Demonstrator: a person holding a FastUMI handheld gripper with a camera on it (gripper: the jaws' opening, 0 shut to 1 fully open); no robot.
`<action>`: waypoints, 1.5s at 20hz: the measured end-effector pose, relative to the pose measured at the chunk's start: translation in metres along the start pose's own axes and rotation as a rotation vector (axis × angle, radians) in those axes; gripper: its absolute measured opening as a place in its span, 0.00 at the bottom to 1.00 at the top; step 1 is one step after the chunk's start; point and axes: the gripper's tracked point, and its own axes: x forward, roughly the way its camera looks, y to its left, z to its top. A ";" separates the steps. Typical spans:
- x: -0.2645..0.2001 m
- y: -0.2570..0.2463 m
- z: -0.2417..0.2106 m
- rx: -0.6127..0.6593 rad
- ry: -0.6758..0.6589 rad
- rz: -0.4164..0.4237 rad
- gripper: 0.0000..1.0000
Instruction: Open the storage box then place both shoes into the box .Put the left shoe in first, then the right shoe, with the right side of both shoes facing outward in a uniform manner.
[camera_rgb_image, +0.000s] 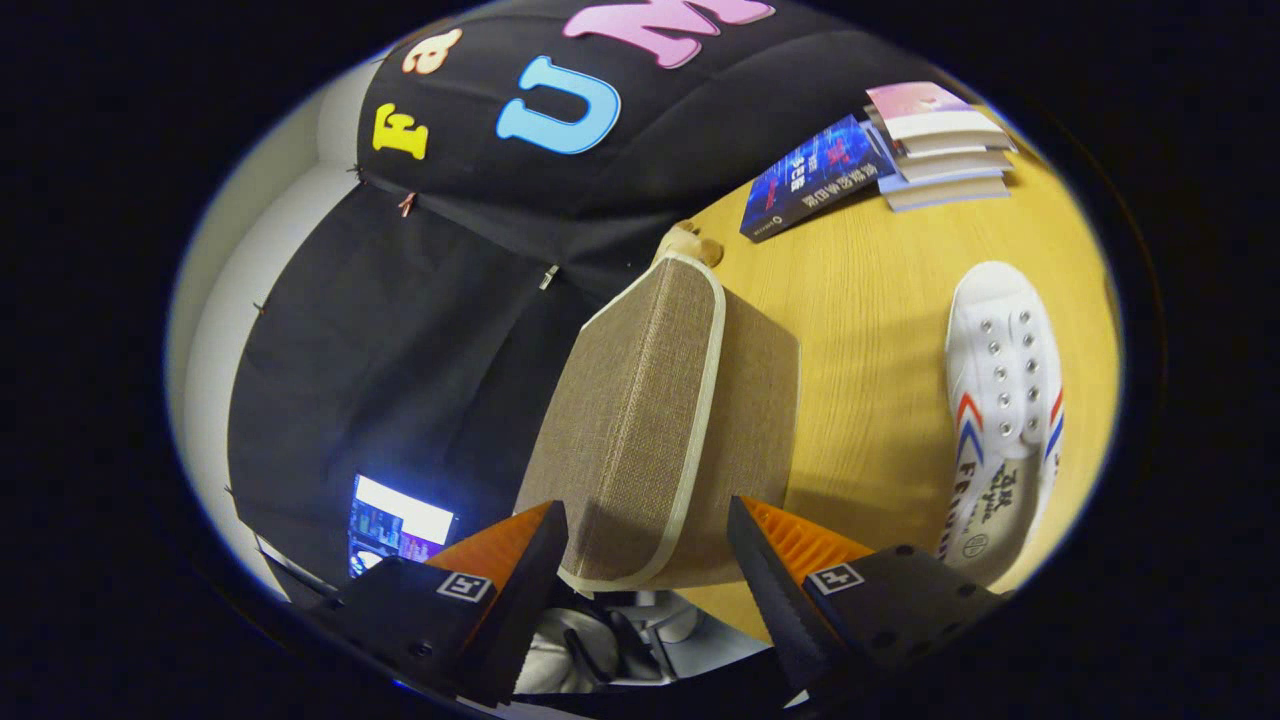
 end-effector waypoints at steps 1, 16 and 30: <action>0.006 -0.002 -0.002 0.032 0.014 0.015 0.98; 0.025 0.036 -0.005 0.337 0.162 0.248 0.96; 0.013 0.075 0.021 0.472 0.109 0.273 0.51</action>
